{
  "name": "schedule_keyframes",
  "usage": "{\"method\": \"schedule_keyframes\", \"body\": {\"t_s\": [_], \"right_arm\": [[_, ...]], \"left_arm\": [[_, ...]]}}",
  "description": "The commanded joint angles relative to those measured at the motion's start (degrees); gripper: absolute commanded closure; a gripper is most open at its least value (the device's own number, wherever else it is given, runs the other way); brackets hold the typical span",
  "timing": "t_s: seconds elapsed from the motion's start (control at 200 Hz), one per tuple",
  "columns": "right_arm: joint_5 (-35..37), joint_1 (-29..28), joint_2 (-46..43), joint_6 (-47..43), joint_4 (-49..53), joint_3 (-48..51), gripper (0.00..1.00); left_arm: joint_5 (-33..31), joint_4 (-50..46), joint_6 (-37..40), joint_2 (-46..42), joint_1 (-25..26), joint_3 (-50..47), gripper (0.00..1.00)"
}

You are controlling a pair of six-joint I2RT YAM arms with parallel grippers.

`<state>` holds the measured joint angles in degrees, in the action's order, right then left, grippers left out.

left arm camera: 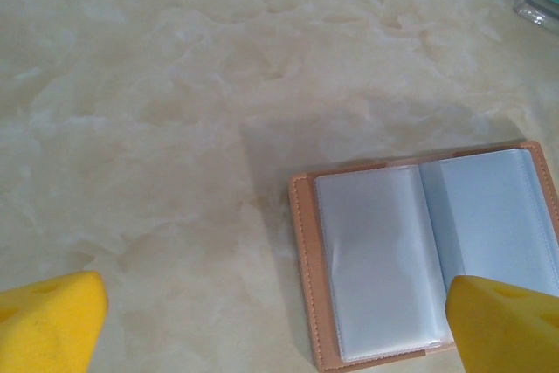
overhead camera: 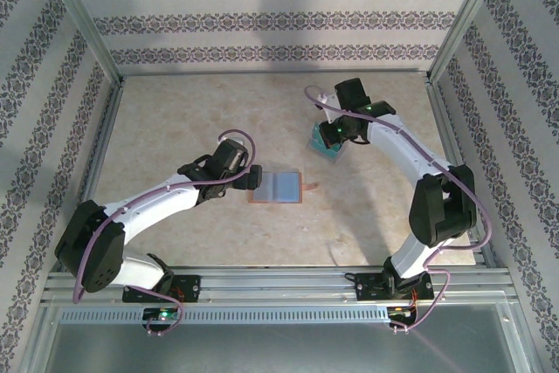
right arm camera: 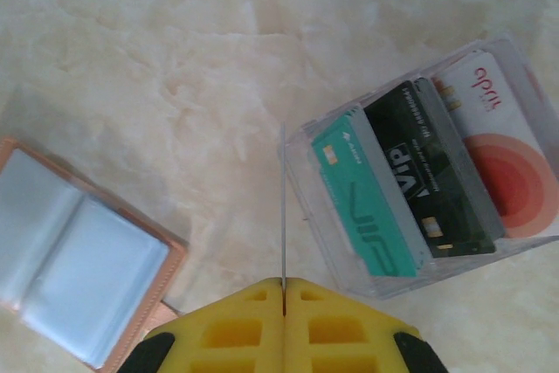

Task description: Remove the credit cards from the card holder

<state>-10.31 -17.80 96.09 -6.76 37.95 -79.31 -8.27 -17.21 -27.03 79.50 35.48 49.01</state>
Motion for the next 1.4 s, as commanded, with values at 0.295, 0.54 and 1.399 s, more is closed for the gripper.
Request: {"method": "schedule_keyframes", "body": {"t_s": [0.295, 0.54, 1.399], "right_arm": [[4.2, 1.85, 5.17, -11.79, 3.85, -5.1, 0.98], [3.44, 2.73, 8.72, -14.13, 3.88, -7.15, 0.98], [1.61, 3.35, 15.31, -16.91, 7.57, -11.66, 0.97]], "left_arm": [[-1.83, 1.66, -1.04, -1.57, -1.12, -1.93, 0.01], [-1.23, 1.74, -1.37, -0.94, -1.54, -1.6, 0.01], [0.63, 2.4, -2.58, -0.97, -3.4, -2.38, 0.01]]}}
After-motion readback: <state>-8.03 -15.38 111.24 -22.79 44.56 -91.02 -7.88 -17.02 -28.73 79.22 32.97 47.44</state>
